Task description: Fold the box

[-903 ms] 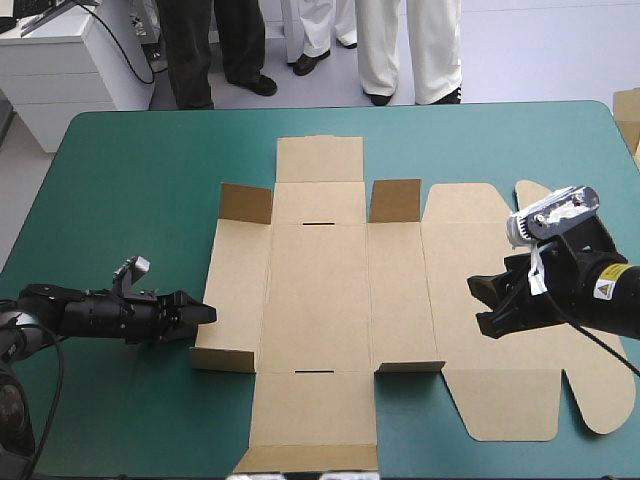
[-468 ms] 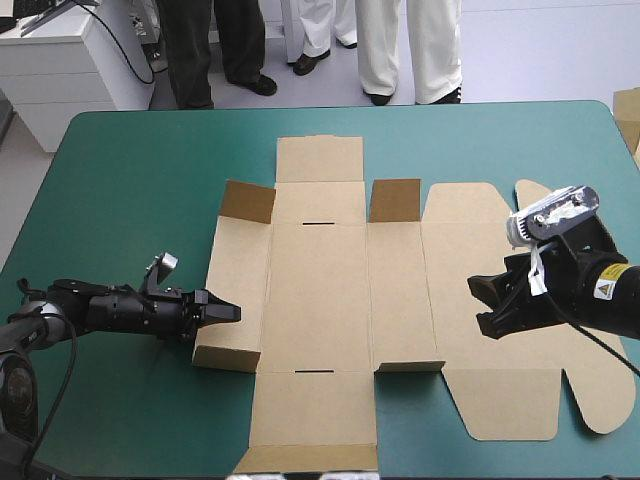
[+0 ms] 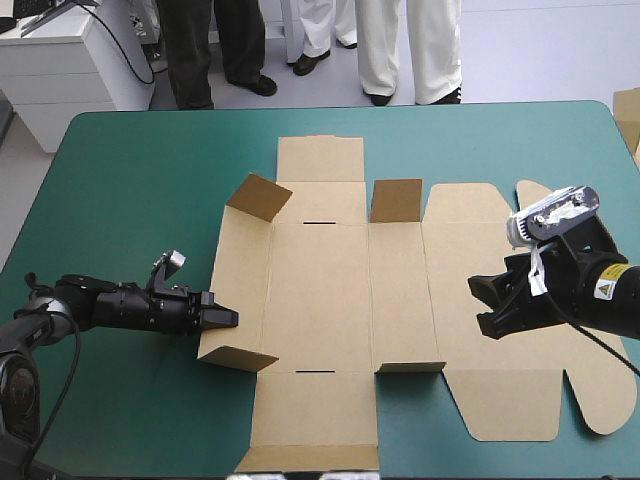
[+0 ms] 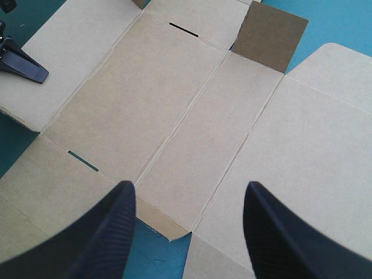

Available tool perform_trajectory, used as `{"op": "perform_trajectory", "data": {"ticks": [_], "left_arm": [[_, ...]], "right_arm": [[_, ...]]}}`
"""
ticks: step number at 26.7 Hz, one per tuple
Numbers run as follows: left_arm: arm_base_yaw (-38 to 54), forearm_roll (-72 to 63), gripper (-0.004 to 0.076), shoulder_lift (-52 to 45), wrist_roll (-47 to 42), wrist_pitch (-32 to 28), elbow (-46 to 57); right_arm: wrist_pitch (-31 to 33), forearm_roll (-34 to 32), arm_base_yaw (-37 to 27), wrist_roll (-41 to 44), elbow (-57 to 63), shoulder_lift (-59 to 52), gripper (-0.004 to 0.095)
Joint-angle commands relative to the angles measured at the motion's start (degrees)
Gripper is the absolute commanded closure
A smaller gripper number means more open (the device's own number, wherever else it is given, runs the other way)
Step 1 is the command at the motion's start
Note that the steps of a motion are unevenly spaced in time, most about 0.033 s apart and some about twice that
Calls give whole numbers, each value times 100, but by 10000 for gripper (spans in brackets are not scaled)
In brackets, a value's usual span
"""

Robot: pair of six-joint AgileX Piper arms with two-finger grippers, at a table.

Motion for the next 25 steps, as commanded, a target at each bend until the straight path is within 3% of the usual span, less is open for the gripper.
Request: {"op": "perform_trajectory", "data": {"ticks": [1,17,21,25], "left_arm": [[-225,383,756,-166,-7,411,-508],[-1136,2462,756,170,-182,221,-3622],[-1497,3510,756,549,-148,300,-4835],[-2168,4435,756,1090,197,-66,-6026]], "right_arm": [[-49,77,-17,-55,-128,-41,402],[-152,80,-17,-72,-128,-41,403],[-265,80,-17,-72,-128,-41,404],[-421,80,-17,-83,-128,-41,404]]}}
